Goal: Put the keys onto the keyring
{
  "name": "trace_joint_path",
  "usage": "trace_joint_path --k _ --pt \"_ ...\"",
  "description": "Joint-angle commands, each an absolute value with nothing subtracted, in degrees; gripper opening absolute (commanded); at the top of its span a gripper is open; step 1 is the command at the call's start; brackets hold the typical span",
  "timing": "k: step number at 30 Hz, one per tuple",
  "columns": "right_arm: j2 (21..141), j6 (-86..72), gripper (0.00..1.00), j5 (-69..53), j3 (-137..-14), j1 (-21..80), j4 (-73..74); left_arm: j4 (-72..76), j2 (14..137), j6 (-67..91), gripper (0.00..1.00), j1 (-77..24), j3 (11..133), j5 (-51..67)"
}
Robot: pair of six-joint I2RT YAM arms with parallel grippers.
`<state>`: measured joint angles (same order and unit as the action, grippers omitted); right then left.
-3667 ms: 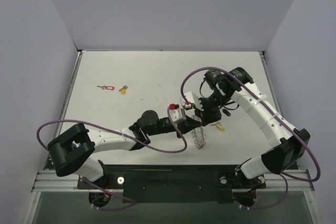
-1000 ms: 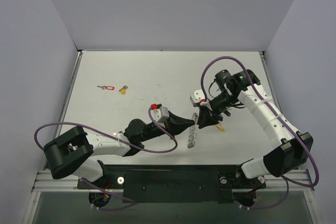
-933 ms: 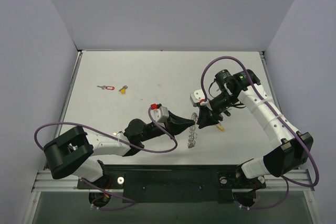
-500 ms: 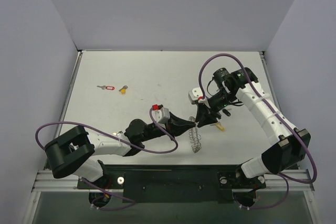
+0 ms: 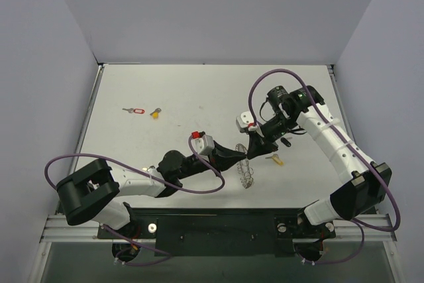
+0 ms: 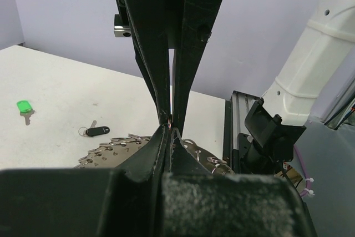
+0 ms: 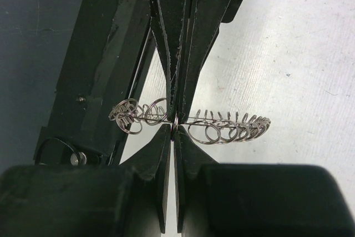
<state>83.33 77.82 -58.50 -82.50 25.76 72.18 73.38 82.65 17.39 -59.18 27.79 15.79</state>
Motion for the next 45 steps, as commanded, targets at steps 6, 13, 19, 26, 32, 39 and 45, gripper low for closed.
trace_joint_path --k 6,13,19,26,32,39,45 --pt "82.7 67.2 0.0 -55.5 -86.1 27.2 71.6 74.8 82.4 17.9 0.0 -58.7 29.4 16.4" --pt "82.2 65.4 0.0 -51.6 -85.5 27.4 71.7 67.9 80.9 16.3 0.18 -58.4 29.9 16.2" --pt "81.9 64.6 0.0 -49.6 -84.8 27.5 71.6 64.9 78.4 14.1 0.37 -58.4 29.5 14.9" --pt "80.5 64.6 0.0 -42.7 -84.5 31.1 71.9 57.7 73.0 8.2 0.48 -58.4 29.7 16.5" --pt "79.2 69.0 0.0 -39.8 -84.5 33.2 74.6 48.7 70.3 5.1 0.53 -58.5 32.1 18.6" --pt "78.7 69.6 0.0 -36.6 -84.7 35.5 75.1 49.6 70.5 3.7 0.43 -59.9 31.0 18.2" --pt "79.6 69.0 0.0 -36.2 -85.7 35.9 75.6 54.9 73.3 3.4 0.41 -60.5 32.5 17.8"
